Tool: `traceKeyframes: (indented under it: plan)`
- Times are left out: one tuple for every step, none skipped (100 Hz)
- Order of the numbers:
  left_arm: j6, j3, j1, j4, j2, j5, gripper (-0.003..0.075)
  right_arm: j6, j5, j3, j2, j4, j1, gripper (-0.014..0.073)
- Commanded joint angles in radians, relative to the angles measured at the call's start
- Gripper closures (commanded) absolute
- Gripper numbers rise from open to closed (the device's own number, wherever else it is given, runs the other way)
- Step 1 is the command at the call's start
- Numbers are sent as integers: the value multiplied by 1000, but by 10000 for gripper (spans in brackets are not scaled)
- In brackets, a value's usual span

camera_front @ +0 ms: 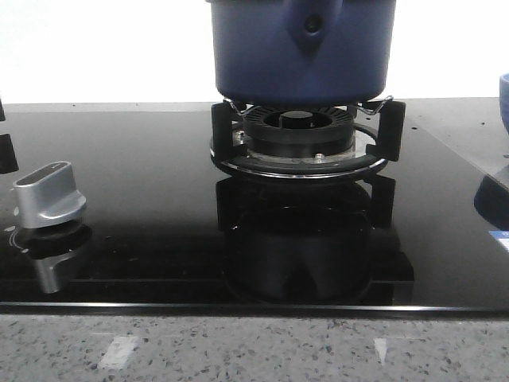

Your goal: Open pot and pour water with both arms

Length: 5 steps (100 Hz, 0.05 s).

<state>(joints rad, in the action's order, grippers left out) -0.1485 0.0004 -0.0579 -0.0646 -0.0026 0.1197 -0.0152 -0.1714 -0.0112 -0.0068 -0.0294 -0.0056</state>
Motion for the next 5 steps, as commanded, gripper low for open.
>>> traceKeyframes:
  plan:
    - [-10,33,-7,-9,-28,-78,741,4,83,-26,-23,13,-9,641]
    - [-10,33,-7,-9,-28,-78,741,4,83,-26,-23,13,-9,641]
    - [-10,33,-7,-9,-28,-78,741,4,83,-26,-23,13,-9,641]
    - [-10,33,-7,-9,-28,-78,741,4,83,-26,-23,13,-9,641]
    - [-10,33,-7,-9,-28,-78,741,4,83,-26,-23,13,-9,641]
